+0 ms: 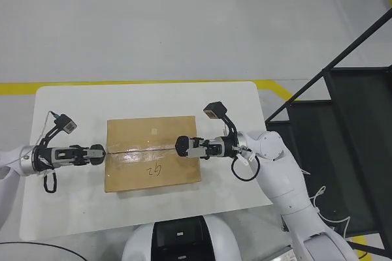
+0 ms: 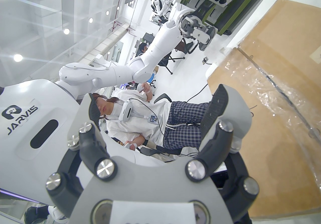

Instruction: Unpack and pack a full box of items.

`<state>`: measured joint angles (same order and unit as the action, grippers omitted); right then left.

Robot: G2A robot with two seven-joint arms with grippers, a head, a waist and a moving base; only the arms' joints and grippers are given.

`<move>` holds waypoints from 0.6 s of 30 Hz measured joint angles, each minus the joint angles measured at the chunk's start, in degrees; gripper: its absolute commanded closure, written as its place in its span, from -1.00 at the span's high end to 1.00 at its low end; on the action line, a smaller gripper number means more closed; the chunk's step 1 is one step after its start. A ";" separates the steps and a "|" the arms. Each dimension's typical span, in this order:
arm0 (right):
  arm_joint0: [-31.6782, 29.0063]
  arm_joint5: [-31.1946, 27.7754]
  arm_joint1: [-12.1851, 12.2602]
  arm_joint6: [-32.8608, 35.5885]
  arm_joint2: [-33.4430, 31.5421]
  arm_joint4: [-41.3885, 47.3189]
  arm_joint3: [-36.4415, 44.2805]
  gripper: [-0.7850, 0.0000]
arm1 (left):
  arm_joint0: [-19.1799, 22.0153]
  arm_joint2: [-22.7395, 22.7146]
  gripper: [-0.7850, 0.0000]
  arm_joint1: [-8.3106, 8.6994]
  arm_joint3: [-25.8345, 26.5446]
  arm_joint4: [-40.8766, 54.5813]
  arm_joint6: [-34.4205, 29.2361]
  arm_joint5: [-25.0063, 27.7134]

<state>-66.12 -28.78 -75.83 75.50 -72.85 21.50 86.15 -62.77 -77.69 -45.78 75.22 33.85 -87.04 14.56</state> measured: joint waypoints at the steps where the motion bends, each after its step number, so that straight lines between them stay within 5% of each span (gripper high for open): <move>1: 0.00 0.00 0.00 0.00 0.00 0.00 0.00 1.00 | 0.34 0.20 -1.00 -0.11 0.20 0.60 -0.10 0.37; 10: 0.00 0.00 0.00 0.00 0.00 0.00 0.00 1.00 | 1.03 0.65 -1.00 -0.21 0.59 1.41 -0.15 1.32; 11: 0.00 0.00 0.00 0.00 0.00 0.00 0.00 1.00 | 1.02 0.65 -0.48 -0.18 0.05 0.92 0.10 1.04; 13: 0.00 0.00 0.00 0.00 0.00 0.00 0.00 1.00 | 0.96 0.47 0.19 -0.06 -1.25 -0.62 0.78 0.65; 14: 0.00 0.00 0.00 0.00 0.00 0.00 0.00 1.00 | 0.85 0.33 1.00 0.01 -1.71 -1.36 1.00 0.57; 18: 0.00 0.00 0.00 0.00 0.00 0.00 0.00 1.00 | -0.30 -1.29 1.00 0.55 -3.34 -4.35 2.77 0.03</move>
<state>-66.12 -28.78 -75.83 75.50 -72.85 21.50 86.15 -63.07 -78.98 -45.24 71.88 29.50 -84.27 14.59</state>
